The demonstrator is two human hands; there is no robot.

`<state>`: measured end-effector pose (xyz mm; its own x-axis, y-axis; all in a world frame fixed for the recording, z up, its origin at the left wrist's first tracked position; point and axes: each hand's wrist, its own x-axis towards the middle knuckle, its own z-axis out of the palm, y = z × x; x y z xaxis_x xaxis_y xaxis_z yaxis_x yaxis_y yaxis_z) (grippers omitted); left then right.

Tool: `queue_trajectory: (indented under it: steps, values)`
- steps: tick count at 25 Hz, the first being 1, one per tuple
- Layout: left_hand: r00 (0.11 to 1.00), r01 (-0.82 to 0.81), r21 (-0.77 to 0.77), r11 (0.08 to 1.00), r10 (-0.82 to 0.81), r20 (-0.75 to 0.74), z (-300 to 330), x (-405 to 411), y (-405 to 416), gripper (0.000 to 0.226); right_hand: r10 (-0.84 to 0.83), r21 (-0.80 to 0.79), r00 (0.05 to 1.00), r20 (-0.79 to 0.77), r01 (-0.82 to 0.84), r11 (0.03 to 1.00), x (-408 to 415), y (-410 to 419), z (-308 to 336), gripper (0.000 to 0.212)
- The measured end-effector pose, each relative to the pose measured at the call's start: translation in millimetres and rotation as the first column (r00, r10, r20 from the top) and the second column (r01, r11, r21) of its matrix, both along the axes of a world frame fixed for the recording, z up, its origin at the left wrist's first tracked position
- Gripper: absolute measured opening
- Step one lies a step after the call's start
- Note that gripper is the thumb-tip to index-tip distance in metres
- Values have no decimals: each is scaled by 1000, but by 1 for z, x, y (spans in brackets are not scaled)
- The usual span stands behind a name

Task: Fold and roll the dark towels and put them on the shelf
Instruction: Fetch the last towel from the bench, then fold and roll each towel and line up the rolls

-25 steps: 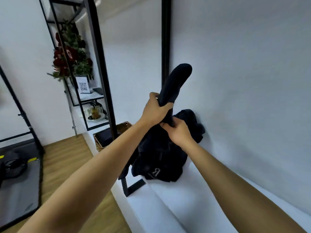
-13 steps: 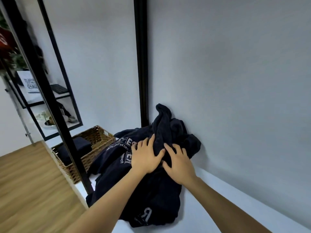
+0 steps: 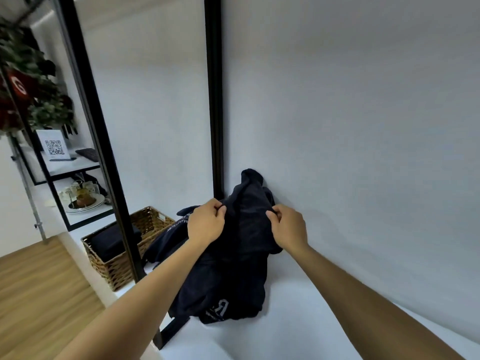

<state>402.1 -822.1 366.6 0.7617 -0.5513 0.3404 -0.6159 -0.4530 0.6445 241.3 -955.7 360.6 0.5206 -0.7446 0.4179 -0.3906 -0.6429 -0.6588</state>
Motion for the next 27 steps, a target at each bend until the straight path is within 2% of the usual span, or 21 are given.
queue_trajectory:
  steps: [2, 4, 6, 7, 8, 10, 12, 14, 17, 21, 23, 25, 27]
  values:
    - [996, 87, -180, 980, -85, 18, 43, -39, 5, 17, -26, -62, 990, 141, 35, 997, -53, 10, 36, 18]
    - [973, 227, -304, 925, -202, 112, 85, -98, 6, 20, -61, -79, 957, 284, 87, 993, -119, 19, 67, 15]
    - [950, 311, -338, 888, -289, 115, 103, -155, 4, 27, -127, -45, 920, 370, 154, 987, -184, 21, 74, 12]
    - [942, 335, -305, 891, -323, 92, 98, -184, 5, 31, -190, -2, 914, 359, 205, 979, -221, 20, 66, 12]
    - [936, 352, -239, 905, -349, 55, 83, -210, 5, 36, -274, 33, 918, 288, 276, 960, -256, 18, 48, 13]
    - [923, 380, -38, 924, -381, -60, 30, -245, 4, 37, -453, 49, 890, 46, 451, 891, -320, 18, -8, 21]
    - [905, 407, 120, 906, -381, -189, -26, -268, 4, 29, -517, 64, 844, -143, 529, 846, -369, 28, -61, 26]
    - [897, 425, 184, 887, -385, -215, -57, -282, 0, 26, -487, 88, 849, -204, 512, 855, -392, 41, -86, 19]
    - [869, 491, 234, 839, -454, -197, -63, -301, -13, 33, -394, 102, 896, -207, 420, 902, -403, 59, -92, 9]
    - [791, 565, 498, 658, -603, -100, -71, -311, -33, 48, -212, 109, 928, -306, 255, 961, -386, 76, -95, 29]
    - [788, 551, 582, 598, -602, -127, -88, -303, -34, 54, -154, 101, 887, -436, 219, 970, -376, 76, -100, 29]
    - [795, 543, 552, 632, -599, -95, -106, -294, -31, 43, -178, 35, 835, -522, 229, 973, -366, 71, -101, 17]
    - [788, 551, 528, 646, -612, -75, -109, -284, -29, 27, -238, -20, 824, -514, 266, 964, -355, 66, -95, 14]
